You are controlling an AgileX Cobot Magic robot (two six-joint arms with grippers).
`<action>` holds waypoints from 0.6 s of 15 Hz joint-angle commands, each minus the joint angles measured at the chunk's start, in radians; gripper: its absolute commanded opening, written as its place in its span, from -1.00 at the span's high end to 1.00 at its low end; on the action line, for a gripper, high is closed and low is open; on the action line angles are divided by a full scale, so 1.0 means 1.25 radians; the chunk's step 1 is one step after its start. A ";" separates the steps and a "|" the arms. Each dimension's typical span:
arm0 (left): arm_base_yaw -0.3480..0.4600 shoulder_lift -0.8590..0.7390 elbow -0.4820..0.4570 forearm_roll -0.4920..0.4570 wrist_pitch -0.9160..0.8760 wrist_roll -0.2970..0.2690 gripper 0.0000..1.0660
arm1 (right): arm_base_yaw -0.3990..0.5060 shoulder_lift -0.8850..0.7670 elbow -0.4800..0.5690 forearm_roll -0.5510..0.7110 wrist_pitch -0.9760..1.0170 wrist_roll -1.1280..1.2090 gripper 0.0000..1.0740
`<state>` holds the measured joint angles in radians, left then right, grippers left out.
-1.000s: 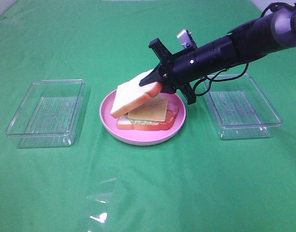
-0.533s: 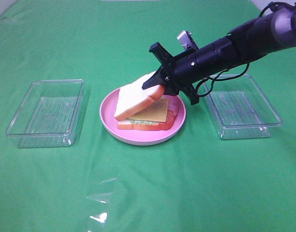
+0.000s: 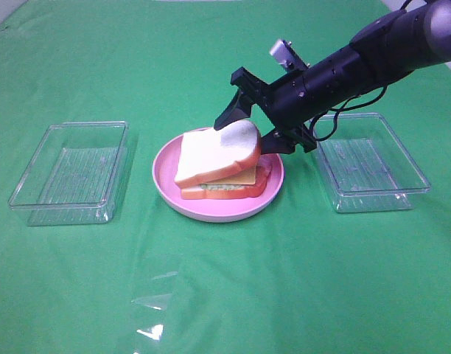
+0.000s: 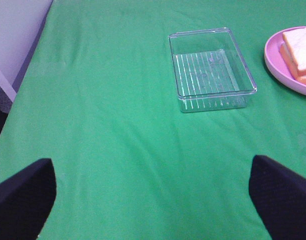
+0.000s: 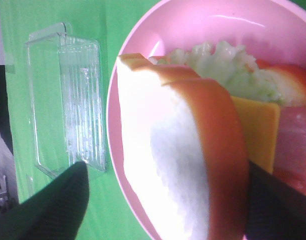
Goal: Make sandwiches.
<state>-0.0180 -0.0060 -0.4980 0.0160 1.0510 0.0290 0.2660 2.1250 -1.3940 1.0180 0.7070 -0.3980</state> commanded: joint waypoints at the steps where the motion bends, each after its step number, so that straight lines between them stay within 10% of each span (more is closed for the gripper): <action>1: -0.001 -0.012 0.002 0.002 0.000 -0.005 -0.83 | -0.001 -0.058 -0.006 -0.158 0.002 0.068 -0.72; 7: -0.001 -0.012 0.002 0.002 0.000 -0.005 -0.83 | -0.008 -0.220 -0.006 -0.640 0.025 0.370 -0.73; 9: -0.001 -0.012 0.002 0.002 0.000 -0.005 -0.83 | -0.054 -0.235 -0.022 -0.650 0.076 0.366 -0.72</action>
<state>-0.0180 -0.0060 -0.4980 0.0170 1.0510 0.0290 0.2150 1.8420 -1.4180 0.2300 0.7880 0.0480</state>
